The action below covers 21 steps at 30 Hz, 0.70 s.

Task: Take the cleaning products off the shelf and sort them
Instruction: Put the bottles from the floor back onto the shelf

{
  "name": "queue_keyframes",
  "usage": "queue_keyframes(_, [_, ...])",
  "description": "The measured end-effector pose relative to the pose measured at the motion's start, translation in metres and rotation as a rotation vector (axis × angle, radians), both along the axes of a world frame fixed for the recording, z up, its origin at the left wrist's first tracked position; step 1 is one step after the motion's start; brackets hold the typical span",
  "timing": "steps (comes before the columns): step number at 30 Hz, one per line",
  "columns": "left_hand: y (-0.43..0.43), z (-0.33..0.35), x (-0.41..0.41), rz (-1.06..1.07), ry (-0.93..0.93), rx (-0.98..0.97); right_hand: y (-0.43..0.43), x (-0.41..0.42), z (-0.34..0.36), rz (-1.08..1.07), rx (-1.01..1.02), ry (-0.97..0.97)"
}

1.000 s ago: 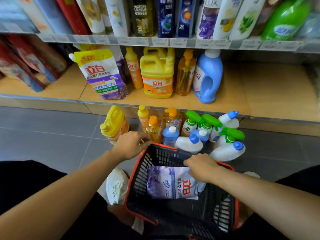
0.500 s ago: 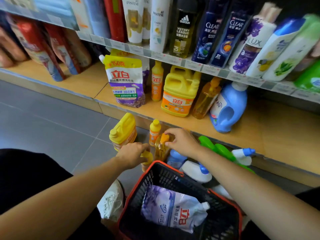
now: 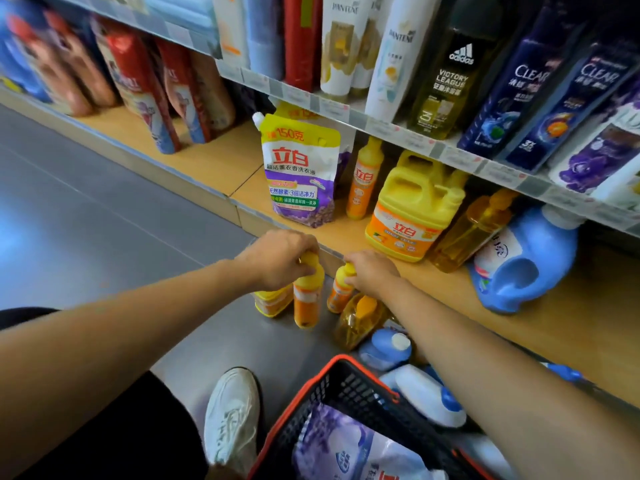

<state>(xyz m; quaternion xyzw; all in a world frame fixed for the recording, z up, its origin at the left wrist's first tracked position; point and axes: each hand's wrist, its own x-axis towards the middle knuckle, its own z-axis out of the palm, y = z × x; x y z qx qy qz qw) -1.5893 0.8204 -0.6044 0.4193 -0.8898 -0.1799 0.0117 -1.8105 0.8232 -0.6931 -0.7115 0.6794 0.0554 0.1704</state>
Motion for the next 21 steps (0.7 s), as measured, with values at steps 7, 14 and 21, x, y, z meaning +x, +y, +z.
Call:
queue_keyframes(7, [-0.038, 0.048, 0.016, 0.015, 0.143, -0.055, -0.001, -0.013, 0.007, 0.017, -0.045, -0.011])
queue_keyframes(14, [-0.068, 0.039, 0.021, 0.116, 0.302, -0.039, -0.010, -0.028, 0.103, -0.023, -0.237, -0.086])
queue_keyframes(21, [-0.086, 0.036, 0.015, 0.095, 0.297, -0.082, -0.056, -0.029, 0.174, -0.117, -0.461, -0.121])
